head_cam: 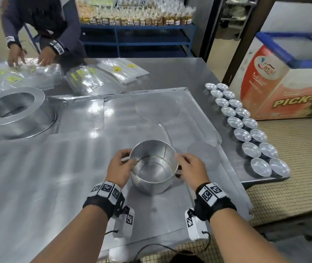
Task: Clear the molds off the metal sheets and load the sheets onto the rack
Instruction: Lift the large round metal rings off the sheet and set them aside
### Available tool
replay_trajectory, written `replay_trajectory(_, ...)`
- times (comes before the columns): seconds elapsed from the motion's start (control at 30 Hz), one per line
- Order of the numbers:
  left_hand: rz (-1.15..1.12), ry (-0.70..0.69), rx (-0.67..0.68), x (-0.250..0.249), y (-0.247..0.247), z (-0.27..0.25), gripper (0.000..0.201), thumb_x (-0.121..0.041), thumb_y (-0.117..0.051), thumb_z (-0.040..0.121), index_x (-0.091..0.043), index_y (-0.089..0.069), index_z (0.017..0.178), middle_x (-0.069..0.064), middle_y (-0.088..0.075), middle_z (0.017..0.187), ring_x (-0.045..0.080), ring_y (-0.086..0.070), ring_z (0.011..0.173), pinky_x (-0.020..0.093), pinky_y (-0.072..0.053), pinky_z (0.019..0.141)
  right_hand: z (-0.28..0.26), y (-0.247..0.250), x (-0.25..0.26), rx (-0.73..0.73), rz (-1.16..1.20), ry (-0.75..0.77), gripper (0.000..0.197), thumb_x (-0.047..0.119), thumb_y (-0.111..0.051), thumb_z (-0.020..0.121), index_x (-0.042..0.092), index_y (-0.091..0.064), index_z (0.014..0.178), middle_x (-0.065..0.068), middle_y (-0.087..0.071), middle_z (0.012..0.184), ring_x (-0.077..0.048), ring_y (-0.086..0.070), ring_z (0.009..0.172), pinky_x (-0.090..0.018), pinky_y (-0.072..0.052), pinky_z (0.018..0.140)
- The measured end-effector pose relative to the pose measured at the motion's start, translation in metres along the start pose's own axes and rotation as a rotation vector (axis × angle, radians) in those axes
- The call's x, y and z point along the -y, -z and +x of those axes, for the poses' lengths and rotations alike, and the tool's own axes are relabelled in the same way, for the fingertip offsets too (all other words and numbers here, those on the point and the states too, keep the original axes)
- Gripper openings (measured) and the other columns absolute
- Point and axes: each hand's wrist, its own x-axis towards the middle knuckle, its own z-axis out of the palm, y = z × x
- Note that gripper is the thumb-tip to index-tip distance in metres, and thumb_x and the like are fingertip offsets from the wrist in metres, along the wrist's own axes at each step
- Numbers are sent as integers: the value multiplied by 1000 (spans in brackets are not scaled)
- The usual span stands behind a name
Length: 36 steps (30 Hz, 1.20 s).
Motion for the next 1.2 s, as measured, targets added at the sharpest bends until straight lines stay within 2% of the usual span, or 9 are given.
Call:
replay_trajectory(0.1,21,-6,-11,-2,-1,8,27,-3,-63,85,-12,-68,110,2,-71,103,23,-66,95,40,-55,86,23,18,6,-45,-157,45,40,54,-64,86,16,-71,83,-5,-72,84,-25,-71,75,-44,-62,70)
replay_trajectory(0.23,50,-32,-31,-4,-5,14,25,-2,-61,88,-14,-70,109,1,-71,106,16,-64,96,25,-50,83,73,57,6,-52,-613,47,43,27,-78,81,8,-66,116,-11,-71,111,-26,-66,106,-28,-48,91)
replay_trajectory(0.33,60,-27,-76,-3,-8,15,19,-8,-62,90,-15,-72,104,1,-72,104,15,-65,95,26,-51,86,104,81,0,-8,-891,-5,76,42,-84,71,7,-55,131,-16,-63,127,-31,-59,120,-32,-46,96)
replay_trajectory(0.47,53,-13,-139,-4,-12,15,15,-32,-66,86,-23,-74,95,-4,-73,96,15,-66,93,32,-52,87,122,90,-9,81,-1059,-108,114,69,-84,48,13,-41,137,-12,-55,132,-37,-48,129,-42,-47,102)
replay_trajectory(0.73,56,-1,-221,-1,-20,14,12,-21,-63,91,-16,-73,93,-1,-72,88,13,-63,79,30,-51,78,127,89,-12,73,-1187,-124,126,60,-91,49,17,-24,146,-20,-33,145,-40,-31,137,-46,-37,111)
replay_trajectory(0.8,62,-10,-225,0,-20,14,12,-21,-63,91,-17,-73,94,0,-72,89,14,-63,82,36,-51,83,127,89,-2,45,-1220,-71,115,56,-90,53,18,-32,144,-19,-36,144,-38,-33,135,-44,-38,109)
replay_trajectory(0.97,53,-46,-213,-2,-19,11,11,-22,-64,92,-21,-75,94,2,-73,91,15,-65,86,36,-52,87,126,90,44,12,-867,217,24,17,-72,83,21,-71,107,-7,-71,105,-29,-65,103,-35,-52,90)
replay_trajectory(1.07,61,-52,-192,-4,-15,7,13,-21,-63,93,-24,-76,95,-2,-75,92,15,-67,90,33,-53,88,110,84,79,-86,-621,381,18,11,-65,86,18,-73,100,1,-66,80,-21,-64,82,-27,-49,82)
replay_trajectory(1.2,81,-37,-158,-7,-10,6,15,-22,-64,93,-23,-77,100,-8,-75,94,13,-68,95,36,-54,93,80,67,120,-48,-184,407,16,12,-73,82,23,-71,93,10,-64,71,-13,-66,71,-34,-58,72)
